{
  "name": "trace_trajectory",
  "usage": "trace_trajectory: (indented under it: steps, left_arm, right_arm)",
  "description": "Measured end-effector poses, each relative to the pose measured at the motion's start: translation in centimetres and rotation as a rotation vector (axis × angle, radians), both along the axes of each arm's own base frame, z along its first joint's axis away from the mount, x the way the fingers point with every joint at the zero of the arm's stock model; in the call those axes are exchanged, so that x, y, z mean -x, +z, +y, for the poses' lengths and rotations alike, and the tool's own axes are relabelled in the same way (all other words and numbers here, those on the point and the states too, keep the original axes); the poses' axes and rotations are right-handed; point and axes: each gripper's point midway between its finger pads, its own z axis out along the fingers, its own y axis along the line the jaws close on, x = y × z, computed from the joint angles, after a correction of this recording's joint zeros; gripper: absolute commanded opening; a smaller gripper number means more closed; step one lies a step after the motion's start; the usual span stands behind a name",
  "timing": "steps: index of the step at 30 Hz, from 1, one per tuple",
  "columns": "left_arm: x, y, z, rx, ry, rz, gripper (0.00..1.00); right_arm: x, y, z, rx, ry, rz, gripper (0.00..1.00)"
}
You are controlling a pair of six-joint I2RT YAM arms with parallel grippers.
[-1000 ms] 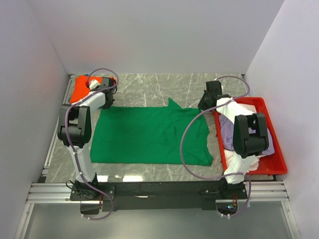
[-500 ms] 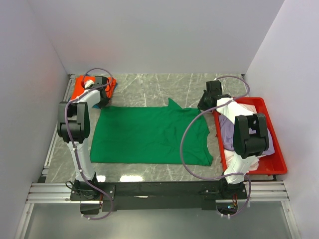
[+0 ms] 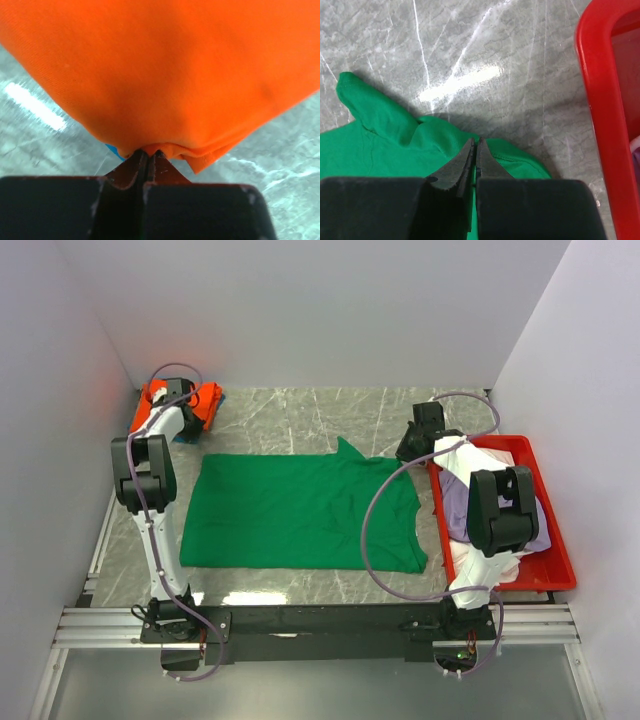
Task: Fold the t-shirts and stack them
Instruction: Fold the tshirt
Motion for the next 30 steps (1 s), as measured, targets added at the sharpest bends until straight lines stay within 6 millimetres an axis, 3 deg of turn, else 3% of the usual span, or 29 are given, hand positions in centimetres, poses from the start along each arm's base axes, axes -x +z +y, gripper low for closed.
trace_trajectory:
  steps: [1, 5, 9, 16, 20, 23, 30]
  left_arm:
    - [-0.3, 0.1, 0.0, 0.003, -0.006, -0.006, 0.06]
    - [-0.4, 0.5, -0.5, 0.019, -0.043, -0.028, 0.33]
    - [1.7, 1.2, -1.0, 0.031, -0.057, -0.029, 0.45]
    - [2.7, 6.4, -1.4, 0.027, -0.068, -0.142, 0.45]
    - [2.7, 8.8, -2.0, -0.004, -0.066, -0.192, 0.35]
    - [3.0, 8.6, -3.1, -0.045, -0.057, -0.169, 0.33]
    - [3.7, 4.9, -6.1, -0.101, -0.05, -0.028, 0.33]
  right_arm:
    - [0.0, 0.0, 0.0, 0.0, 0.001, 0.001, 0.0]
    - [0.1, 0.0, 0.3, -0.012, 0.011, 0.003, 0.0]
    - [0.1, 0.0, 0.4, -0.018, 0.02, 0.003, 0.0]
    - [-0.1, 0.2, 0.6, -0.023, 0.028, -0.002, 0.0]
    - [-0.1, 0.3, 0.7, -0.027, 0.031, -0.004, 0.0]
    - [-0.2, 0.4, 0.7, -0.029, 0.033, -0.006, 0.0]
    - [-0.1, 0.4, 0.9, -0.034, 0.038, -0.005, 0.0]
